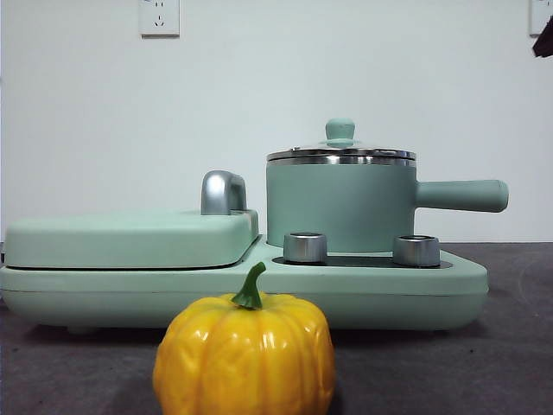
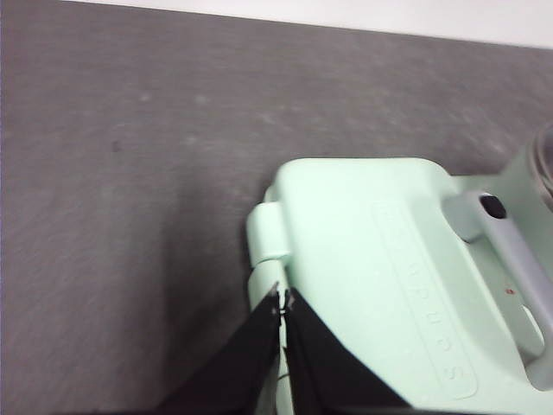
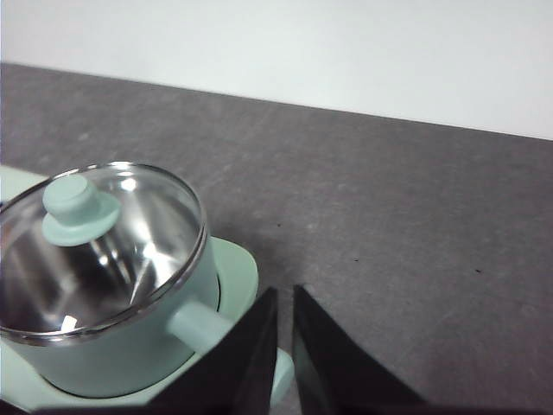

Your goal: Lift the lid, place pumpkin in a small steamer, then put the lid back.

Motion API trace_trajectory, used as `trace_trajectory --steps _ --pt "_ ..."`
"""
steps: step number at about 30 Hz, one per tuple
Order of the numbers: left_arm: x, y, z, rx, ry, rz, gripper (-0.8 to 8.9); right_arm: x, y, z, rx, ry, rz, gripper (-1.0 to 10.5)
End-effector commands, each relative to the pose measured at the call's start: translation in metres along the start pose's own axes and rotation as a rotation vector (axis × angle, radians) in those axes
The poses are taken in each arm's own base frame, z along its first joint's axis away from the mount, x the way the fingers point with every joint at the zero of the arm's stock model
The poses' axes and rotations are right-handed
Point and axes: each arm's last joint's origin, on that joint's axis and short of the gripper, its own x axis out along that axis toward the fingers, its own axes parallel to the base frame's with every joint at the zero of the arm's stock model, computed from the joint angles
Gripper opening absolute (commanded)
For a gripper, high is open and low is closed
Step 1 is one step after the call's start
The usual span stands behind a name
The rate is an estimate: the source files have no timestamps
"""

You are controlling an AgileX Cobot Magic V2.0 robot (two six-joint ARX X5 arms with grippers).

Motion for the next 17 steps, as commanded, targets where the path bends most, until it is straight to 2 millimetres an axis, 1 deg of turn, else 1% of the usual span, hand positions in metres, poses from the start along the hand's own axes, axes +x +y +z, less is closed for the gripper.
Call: trace_trajectory --steps 1,7,12,17 --pt "0.006 -0.004 0.011 0.08 -0.015 -0.054 0.1 0.006 0.0 0.009 -0.051 -0.004 0.016 0.3" --pt "0.021 -0.017 0.021 0.156 0.006 -0.141 0.1 0.021 0.007 0.011 -0.085 0.03 0.074 0.3" --pt "0.031 -0.031 0.026 0.22 0.021 -0.205 0.11 0.033 0.024 0.007 -0.136 0.065 0.161 0.3" --pt "0.036 -0.046 0.026 0.298 0.042 -0.267 0.34 0.036 0.042 0.003 -0.183 0.095 0.248 0.3"
